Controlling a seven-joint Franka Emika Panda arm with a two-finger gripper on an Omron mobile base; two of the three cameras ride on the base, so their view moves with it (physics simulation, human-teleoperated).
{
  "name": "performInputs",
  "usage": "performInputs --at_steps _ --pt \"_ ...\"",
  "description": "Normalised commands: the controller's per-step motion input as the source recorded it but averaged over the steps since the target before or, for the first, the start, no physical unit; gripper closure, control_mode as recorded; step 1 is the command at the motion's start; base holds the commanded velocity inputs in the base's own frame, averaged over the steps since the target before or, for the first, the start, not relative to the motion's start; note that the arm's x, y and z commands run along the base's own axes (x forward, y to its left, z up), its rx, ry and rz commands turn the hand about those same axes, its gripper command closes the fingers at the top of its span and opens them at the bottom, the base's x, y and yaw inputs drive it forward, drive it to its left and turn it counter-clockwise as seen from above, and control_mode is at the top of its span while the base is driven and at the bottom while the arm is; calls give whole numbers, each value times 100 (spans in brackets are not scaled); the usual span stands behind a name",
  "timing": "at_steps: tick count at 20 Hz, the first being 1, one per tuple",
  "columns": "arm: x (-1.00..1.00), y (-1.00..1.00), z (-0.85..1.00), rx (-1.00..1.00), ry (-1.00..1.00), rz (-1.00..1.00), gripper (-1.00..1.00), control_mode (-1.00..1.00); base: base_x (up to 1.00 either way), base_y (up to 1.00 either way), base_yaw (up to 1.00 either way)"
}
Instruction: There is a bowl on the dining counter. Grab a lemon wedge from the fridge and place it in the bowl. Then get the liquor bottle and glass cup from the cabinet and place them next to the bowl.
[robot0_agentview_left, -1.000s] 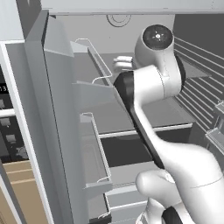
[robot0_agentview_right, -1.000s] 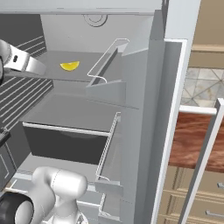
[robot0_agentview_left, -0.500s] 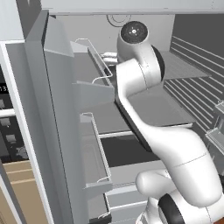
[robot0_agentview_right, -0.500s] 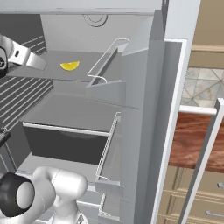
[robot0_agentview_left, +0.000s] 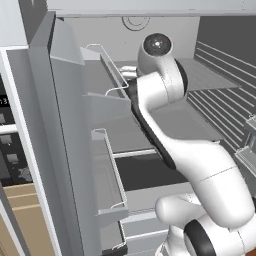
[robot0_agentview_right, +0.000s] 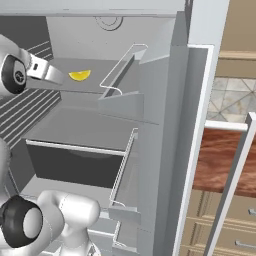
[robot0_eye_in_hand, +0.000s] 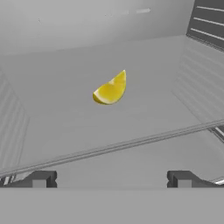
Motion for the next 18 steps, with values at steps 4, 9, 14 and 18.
performInputs --at_steps 4,9,14,18 --pt "43 -13 -2 0 0 0 -100 -100 0 0 0" --pt "61 -5 0 1 0 -5 -100 -100 0 0 0" --pt "62 0 0 0 3 -5 -100 -100 0 0 0" --pt "53 0 -1 0 8 -3 -100 -100 0 0 0"
